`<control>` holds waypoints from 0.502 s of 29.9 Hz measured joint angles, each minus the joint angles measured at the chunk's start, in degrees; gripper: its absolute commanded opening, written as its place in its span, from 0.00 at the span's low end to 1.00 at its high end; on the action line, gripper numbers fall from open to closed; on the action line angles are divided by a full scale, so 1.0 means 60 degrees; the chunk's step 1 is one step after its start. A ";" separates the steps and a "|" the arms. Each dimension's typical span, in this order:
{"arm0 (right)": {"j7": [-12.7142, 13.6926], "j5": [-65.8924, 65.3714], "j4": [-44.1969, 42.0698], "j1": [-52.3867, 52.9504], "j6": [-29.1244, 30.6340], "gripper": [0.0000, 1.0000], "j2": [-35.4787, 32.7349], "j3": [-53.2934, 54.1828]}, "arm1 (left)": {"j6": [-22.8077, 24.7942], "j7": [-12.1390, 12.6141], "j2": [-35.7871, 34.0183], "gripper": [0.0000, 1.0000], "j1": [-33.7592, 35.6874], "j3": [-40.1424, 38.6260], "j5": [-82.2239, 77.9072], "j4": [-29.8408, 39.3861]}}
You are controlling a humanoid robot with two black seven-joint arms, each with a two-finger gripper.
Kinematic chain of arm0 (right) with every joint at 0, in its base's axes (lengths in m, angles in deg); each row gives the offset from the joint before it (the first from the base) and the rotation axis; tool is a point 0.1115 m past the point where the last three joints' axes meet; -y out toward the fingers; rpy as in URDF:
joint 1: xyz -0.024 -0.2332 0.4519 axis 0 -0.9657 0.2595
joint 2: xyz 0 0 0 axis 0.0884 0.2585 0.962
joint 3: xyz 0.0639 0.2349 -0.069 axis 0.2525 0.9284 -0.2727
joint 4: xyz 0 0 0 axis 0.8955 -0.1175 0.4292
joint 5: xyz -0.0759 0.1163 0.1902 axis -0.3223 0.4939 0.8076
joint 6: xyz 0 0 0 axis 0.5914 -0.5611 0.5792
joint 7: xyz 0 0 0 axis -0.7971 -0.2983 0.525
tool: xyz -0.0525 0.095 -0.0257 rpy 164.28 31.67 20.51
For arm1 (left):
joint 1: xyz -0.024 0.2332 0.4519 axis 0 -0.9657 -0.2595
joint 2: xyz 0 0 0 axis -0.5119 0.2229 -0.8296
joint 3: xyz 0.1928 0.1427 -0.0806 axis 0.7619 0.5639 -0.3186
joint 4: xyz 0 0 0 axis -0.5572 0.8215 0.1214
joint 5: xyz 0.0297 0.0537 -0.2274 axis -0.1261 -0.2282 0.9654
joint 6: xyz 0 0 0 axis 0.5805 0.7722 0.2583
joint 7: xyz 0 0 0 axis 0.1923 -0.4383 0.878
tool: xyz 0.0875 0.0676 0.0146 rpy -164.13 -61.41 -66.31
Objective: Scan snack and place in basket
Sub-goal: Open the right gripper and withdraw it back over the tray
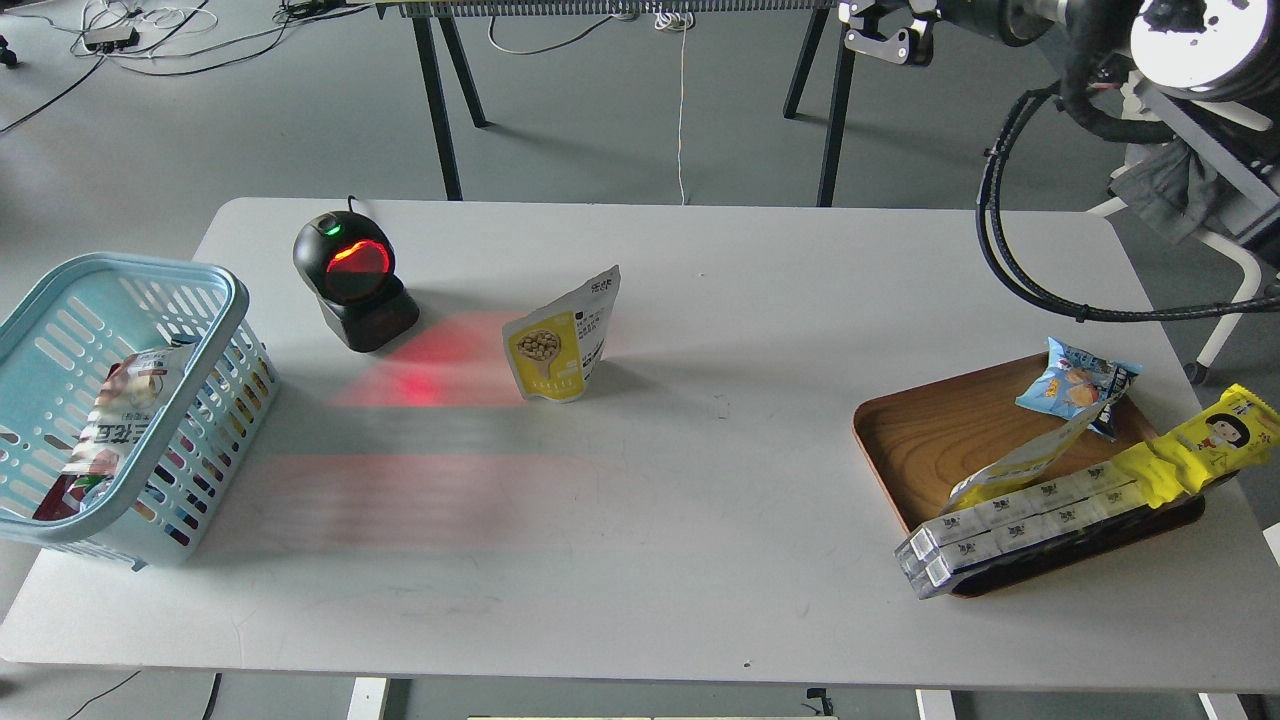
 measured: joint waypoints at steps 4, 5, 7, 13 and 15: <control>-0.0333 0.0010 -0.0436 -0.1324 0.0851 0.96 -0.0161 0.1607 | -0.0023 -0.0022 -0.1017 1.00 -0.0027 0.0465 -0.0261 0.1378; -0.0391 0.0015 -0.0557 -0.1692 0.1070 0.96 -0.0167 0.2042 | -0.0032 -0.0041 -0.1270 1.00 -0.0032 0.0593 -0.0438 0.1759; -0.0468 0.0021 -0.0804 -0.2374 0.1564 0.96 -0.0169 0.2883 | -0.0038 -0.0091 -0.1725 1.00 -0.0035 0.0785 -0.0926 0.2428; -0.0520 0.0088 -0.1330 -0.3885 0.2628 0.96 -0.0069 0.4482 | -0.0059 -0.0119 -0.2072 1.00 -0.0037 0.1431 -0.2902 0.3753; -0.0526 0.0115 -0.1355 -0.4233 0.2847 0.96 -0.0024 0.4710 | -0.0088 -0.0119 -0.1915 1.00 -0.0049 0.1733 -0.3777 0.3996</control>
